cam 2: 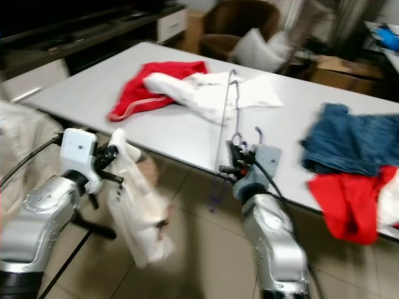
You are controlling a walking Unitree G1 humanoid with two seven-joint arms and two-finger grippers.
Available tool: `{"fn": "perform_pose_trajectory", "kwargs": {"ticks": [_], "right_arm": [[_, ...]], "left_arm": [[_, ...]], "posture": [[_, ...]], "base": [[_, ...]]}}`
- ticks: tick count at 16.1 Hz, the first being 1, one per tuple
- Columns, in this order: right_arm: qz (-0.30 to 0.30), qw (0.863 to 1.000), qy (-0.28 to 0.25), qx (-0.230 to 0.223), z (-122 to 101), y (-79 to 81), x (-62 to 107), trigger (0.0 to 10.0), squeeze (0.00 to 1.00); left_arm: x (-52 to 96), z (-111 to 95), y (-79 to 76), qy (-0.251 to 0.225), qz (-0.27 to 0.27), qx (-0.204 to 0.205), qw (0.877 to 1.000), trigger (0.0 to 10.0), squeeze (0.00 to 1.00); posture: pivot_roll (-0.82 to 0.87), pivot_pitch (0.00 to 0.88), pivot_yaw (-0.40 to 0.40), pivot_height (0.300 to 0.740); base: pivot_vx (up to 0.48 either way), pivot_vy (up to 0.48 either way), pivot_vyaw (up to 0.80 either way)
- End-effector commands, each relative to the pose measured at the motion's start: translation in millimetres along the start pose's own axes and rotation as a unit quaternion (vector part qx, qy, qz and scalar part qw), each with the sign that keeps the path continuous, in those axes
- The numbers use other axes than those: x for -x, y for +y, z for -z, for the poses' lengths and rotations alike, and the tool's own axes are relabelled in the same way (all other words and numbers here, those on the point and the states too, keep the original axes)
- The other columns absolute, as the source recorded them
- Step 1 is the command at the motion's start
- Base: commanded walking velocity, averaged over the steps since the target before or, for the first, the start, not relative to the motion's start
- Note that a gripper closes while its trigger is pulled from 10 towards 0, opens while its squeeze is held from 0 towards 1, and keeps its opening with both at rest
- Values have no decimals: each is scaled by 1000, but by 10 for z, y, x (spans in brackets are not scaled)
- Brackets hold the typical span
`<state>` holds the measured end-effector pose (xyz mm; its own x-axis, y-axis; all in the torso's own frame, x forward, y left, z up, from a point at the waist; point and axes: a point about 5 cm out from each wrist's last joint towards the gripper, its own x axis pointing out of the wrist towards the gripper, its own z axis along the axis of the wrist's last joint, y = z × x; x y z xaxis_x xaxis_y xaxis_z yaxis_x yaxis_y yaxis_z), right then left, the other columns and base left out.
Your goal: Hang hanger
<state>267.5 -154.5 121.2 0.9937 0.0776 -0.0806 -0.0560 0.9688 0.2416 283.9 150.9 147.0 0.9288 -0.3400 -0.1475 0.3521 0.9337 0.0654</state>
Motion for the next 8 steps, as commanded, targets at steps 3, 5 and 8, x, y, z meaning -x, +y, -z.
{"fn": "perform_pose_trajectory", "kwargs": {"ticks": [3, 5, 8], "right_arm": [[-9, 1000, -17, -6, -60, 61, -34, 10000, 0], [-10, 1000, -19, -6, -64, 61, -31, 10000, 0], [-14, 1000, -20, -4, -60, 73, -28, 10000, 0]], "left_arm": [[21, -74, 58, -13, -7, -13, 1000, 10000, 0], [20, -80, 53, -14, -7, -13, 1000, 10000, 0], [28, -77, 48, -14, -5, -15, 1000, 10000, 0]], "posture": [[-73, 0, -55, 719], [-73, 0, -55, 719], [-72, 0, -54, 719]], "base": [[344, 0, 0], [343, 0, 0], [342, 0, 0]]}}
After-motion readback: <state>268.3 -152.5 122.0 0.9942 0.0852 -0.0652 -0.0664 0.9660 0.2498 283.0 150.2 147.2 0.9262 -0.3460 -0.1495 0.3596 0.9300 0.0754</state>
